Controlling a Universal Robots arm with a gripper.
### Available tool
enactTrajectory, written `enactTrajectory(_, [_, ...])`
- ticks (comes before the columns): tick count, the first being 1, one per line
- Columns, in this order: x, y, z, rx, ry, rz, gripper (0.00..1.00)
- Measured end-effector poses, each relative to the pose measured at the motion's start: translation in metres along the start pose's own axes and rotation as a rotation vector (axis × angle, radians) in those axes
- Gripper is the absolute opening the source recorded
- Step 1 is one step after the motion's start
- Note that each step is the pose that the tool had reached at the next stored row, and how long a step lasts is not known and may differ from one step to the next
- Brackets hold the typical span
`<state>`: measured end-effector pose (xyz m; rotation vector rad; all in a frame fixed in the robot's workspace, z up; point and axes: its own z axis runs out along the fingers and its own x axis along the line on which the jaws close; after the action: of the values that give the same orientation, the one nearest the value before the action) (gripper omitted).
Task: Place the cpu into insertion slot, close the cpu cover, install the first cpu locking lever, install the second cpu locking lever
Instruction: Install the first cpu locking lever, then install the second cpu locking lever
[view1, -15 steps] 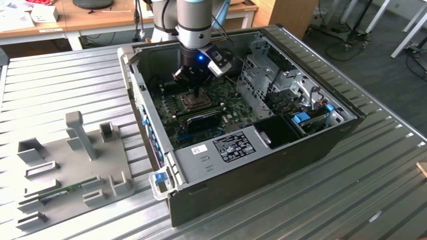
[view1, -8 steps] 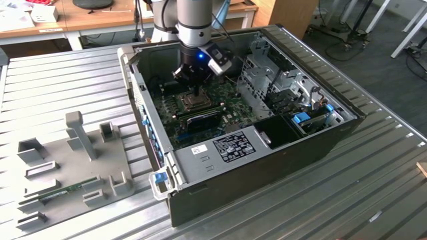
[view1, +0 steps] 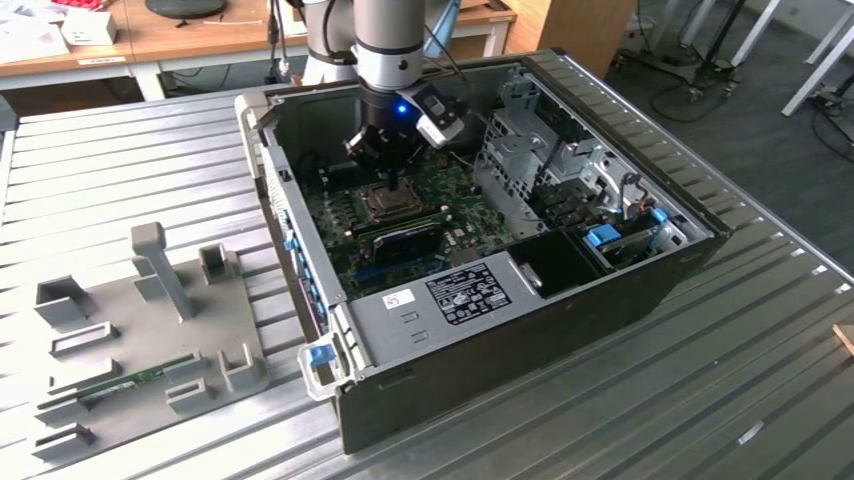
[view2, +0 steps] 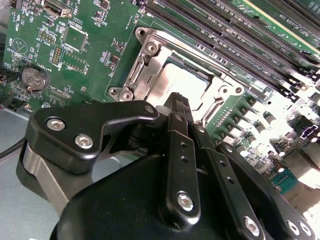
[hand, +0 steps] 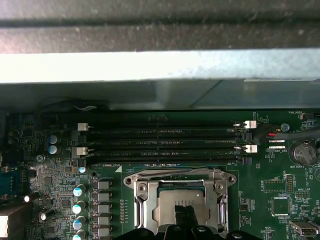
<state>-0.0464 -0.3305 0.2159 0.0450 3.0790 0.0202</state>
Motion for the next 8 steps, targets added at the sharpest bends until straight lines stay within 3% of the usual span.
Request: enactTrajectory(8, [0.0000,0.0000,-0.0005,0.0000,0.0000,0.000,0.10])
